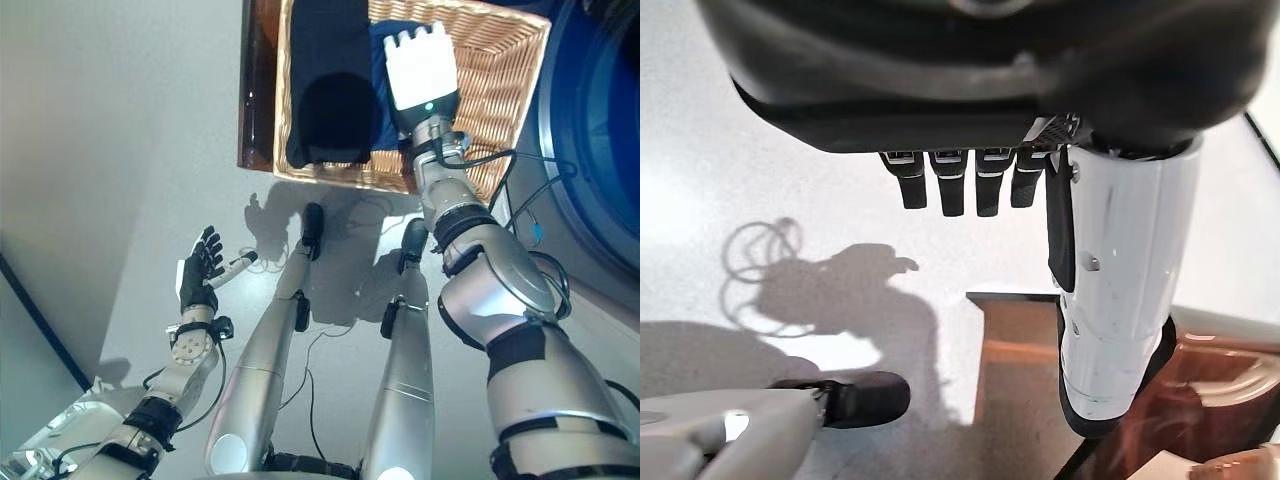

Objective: Pick up the clothes and place them into the washing machine

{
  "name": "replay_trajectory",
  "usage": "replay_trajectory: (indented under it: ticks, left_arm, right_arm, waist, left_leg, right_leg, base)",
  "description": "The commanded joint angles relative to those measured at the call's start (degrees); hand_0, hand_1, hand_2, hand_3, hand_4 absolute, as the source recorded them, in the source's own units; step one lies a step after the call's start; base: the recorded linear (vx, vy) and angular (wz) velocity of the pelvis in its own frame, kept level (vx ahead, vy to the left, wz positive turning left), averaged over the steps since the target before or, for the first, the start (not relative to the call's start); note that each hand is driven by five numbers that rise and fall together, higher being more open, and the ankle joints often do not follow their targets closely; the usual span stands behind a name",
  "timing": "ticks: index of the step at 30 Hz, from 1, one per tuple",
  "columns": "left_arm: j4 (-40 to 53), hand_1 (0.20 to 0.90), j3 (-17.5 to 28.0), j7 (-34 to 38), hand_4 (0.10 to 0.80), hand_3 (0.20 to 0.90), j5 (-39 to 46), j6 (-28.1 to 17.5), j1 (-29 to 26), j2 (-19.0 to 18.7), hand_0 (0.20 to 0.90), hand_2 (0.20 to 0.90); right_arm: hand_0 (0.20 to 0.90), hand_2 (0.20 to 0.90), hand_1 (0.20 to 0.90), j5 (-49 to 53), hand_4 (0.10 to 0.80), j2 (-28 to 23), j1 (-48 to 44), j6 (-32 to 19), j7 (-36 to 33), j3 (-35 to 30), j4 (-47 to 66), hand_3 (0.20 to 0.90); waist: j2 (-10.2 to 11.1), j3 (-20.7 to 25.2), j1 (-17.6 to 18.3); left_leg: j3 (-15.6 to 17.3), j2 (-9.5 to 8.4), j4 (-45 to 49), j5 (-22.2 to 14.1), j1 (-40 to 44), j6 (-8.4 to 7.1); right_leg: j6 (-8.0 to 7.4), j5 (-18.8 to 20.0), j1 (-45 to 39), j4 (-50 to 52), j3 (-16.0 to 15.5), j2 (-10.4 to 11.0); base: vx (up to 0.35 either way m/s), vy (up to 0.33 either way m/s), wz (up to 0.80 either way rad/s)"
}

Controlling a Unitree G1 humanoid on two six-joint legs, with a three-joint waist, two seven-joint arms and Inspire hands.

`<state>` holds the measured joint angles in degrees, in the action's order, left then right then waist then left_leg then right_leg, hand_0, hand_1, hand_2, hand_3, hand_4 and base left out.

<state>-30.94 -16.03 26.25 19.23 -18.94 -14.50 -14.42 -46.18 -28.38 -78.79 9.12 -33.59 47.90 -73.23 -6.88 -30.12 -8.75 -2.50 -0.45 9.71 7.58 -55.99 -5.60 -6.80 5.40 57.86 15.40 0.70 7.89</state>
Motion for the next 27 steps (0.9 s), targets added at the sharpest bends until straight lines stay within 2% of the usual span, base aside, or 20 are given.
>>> replay_trajectory:
  ticks: [1,16,27]
  left_arm:
    - [3.62,0.9,1.32,1.75,0.8,0.9,0.5,-2.86,2.13,-2.55,0.9,0.9]
    - [2.66,0.9,1.46,2.61,0.8,0.9,0.86,-3.38,2.17,-2.46,0.9,0.9]
    - [-1.8,0.9,1.42,2.73,0.8,0.9,1.06,-3.06,1.74,-1.87,0.9,0.9]
  right_arm:
    - [0.2,0.2,0.2,1.16,0.3,-4.7,-1.19,2.39,4.18,2.82,-2.32,0.2]
    - [0.2,0.2,0.2,2.85,0.3,-4.31,-0.87,3.29,0.75,0.42,0.46,0.2]
    - [0.2,0.2,0.2,9.43,0.3,-2.63,0.85,0.93,-1.93,-4.45,4.46,0.2]
  waist:
    - [-3.05,0.33,-2.88]
    - [-2.33,0.33,-2.06]
    - [-0.78,0.33,-0.81]
  left_leg:
    - [1.75,-1.11,-2.14,4.98,-3.79,1.33]
    - [2.51,-0.86,-2.08,4.8,-1.62,1.28]
    - [3.37,-0.31,-1.99,4.06,2.82,1.43]
  right_leg:
    - [1.63,-2.77,-0.97,4.17,-0.05,0.63]
    - [1.63,-2.61,-2.67,4.02,0.64,0.09]
    - [1.66,-2.57,-6.94,3.37,1.13,-0.26]
  base:
    - [0.001,0.008,-0.36]
    - [-0.001,0.005,-0.01]
    - [0.004,-0.003,-0.06]
